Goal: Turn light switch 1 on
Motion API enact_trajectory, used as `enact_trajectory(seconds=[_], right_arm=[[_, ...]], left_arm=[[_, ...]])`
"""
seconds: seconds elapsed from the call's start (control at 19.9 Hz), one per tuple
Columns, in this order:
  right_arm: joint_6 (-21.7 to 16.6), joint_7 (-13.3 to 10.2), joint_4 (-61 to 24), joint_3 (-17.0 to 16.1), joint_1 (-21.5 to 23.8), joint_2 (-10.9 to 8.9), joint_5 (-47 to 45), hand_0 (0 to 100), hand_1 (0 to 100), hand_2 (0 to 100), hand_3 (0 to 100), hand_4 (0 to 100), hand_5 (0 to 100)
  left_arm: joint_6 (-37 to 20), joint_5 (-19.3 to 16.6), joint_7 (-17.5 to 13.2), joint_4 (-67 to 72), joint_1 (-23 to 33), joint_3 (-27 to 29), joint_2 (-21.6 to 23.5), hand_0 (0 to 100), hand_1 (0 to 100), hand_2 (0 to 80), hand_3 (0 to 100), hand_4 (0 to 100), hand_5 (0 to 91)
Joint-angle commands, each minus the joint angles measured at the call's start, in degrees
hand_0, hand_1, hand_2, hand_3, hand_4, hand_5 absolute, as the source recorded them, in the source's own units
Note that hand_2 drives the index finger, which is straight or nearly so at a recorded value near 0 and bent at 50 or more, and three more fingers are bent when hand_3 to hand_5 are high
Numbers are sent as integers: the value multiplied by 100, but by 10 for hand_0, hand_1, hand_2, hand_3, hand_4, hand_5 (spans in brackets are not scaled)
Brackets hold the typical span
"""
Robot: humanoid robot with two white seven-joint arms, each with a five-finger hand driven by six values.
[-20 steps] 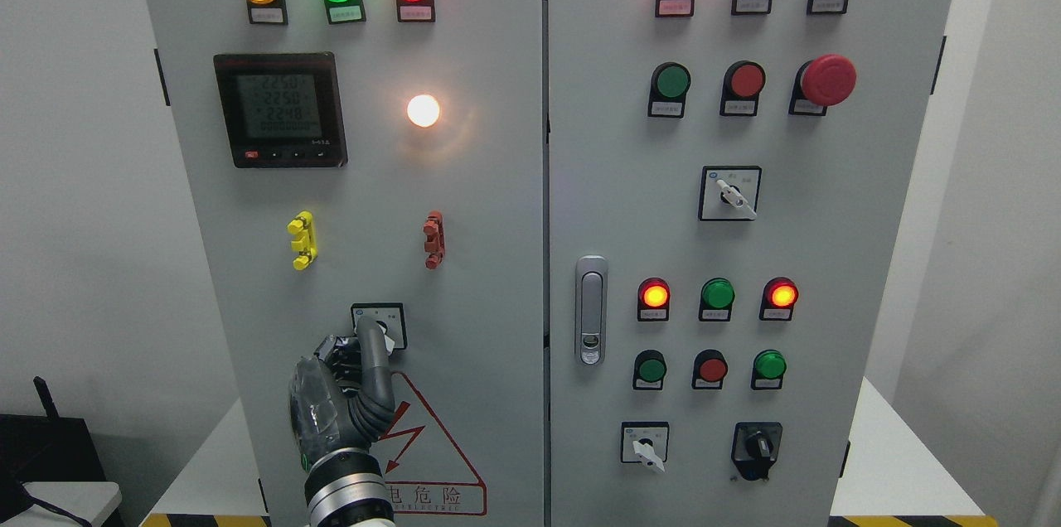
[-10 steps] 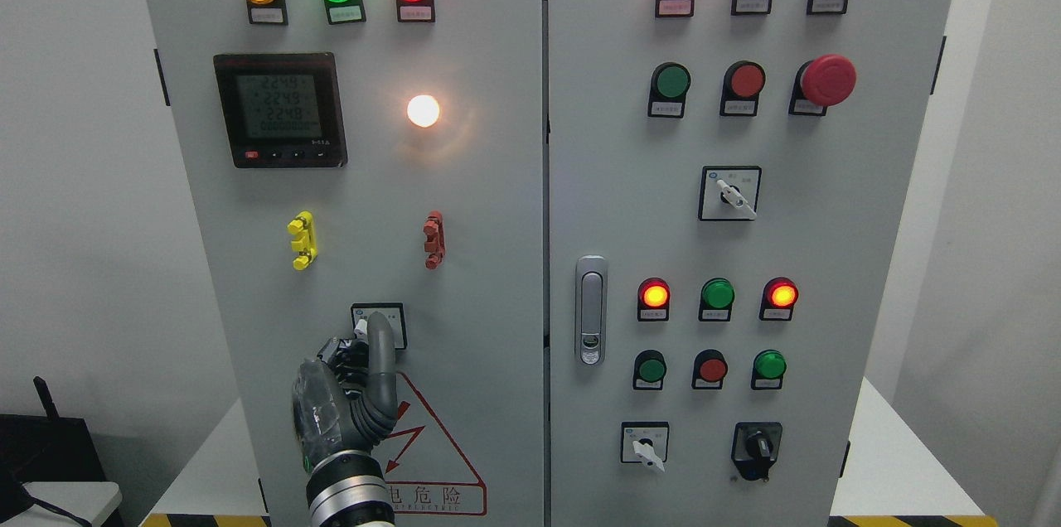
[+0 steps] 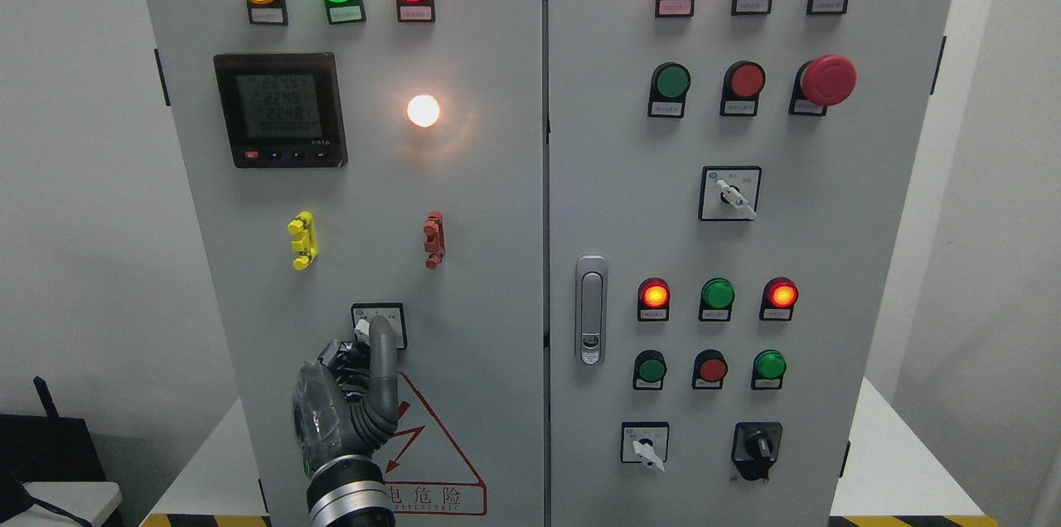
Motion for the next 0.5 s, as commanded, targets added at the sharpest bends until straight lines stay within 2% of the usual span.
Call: enact_trajectory(seconds=[0.0, 0.3, 0.45], right_arm=[[5, -4, 0, 0, 0, 0, -97, 120, 389, 0, 0, 0, 0], [5, -4, 0, 0, 0, 0, -97, 120, 389, 0, 0, 0, 0], [5, -4, 0, 0, 0, 0, -97, 120, 389, 0, 0, 0, 0]], left_arm=[[0, 1, -3, -86, 91, 2, -18, 245, 222, 617, 739, 784, 675], [-44, 1, -3, -217, 293, 10, -18, 247, 230, 629, 751, 792, 686], [-315, -8, -3, -297, 442, 10, -9, 250, 233, 634, 760, 795, 688]])
